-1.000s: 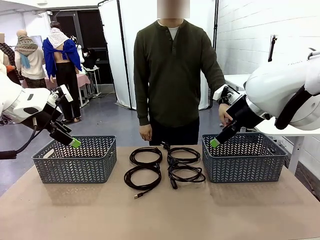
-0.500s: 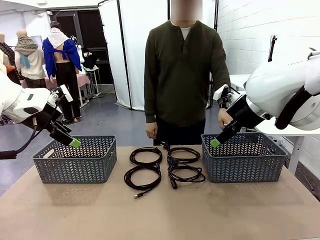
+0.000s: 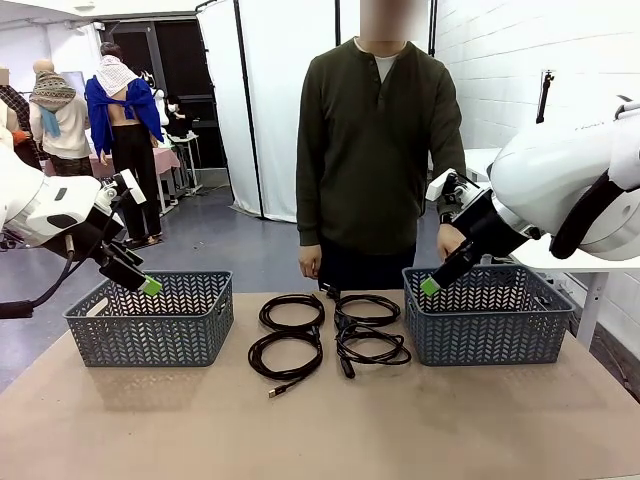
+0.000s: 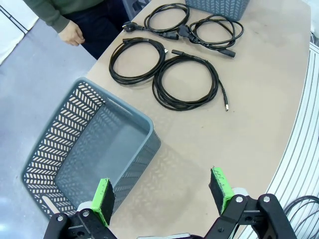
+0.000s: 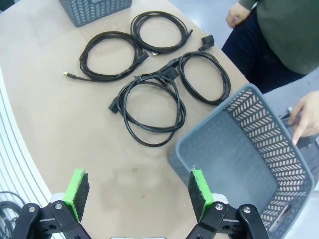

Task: Organize the cables according to human instructions.
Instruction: Pick up a bundle of cables and place it in the basket indicated by the human.

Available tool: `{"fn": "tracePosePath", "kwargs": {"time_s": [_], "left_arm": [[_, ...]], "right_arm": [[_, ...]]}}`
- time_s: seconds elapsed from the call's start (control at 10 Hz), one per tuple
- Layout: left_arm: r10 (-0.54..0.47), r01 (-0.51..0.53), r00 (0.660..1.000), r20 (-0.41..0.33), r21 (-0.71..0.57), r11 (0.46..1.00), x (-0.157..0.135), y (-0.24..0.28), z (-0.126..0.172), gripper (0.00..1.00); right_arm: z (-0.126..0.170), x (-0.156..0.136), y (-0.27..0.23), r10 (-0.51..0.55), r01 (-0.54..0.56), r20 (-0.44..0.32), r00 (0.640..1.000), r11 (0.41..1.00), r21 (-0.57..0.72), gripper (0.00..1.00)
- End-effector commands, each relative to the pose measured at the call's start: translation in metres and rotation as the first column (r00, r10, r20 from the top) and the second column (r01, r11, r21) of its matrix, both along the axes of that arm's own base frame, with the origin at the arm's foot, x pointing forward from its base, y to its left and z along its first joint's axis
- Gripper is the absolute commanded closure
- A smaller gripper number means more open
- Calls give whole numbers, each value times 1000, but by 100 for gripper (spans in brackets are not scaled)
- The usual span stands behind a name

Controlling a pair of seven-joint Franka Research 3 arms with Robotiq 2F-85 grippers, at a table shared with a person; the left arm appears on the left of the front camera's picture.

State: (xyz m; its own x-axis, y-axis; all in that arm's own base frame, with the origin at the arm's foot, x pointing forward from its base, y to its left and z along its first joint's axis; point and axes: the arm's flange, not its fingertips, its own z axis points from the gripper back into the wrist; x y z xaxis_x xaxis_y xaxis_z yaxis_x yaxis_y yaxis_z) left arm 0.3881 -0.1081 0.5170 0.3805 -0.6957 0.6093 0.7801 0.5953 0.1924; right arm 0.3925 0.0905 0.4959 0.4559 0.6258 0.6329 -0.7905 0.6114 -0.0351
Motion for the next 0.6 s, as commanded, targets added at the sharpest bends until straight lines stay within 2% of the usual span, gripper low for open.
{"fn": "tracePosePath", "kwargs": {"time_s": [0.0, 0.5], "left_arm": [[-3, 3, 1000, -3, -8, 1000, 1, 2, -2, 0], [-3, 3, 1000, -3, -8, 1000, 1, 2, -2, 0]], "right_arm": [[-3, 3, 0, 10, -10, 0, 1000, 1000, 23, 0], [-3, 3, 0, 10, -10, 0, 1000, 1000, 23, 0]]}}
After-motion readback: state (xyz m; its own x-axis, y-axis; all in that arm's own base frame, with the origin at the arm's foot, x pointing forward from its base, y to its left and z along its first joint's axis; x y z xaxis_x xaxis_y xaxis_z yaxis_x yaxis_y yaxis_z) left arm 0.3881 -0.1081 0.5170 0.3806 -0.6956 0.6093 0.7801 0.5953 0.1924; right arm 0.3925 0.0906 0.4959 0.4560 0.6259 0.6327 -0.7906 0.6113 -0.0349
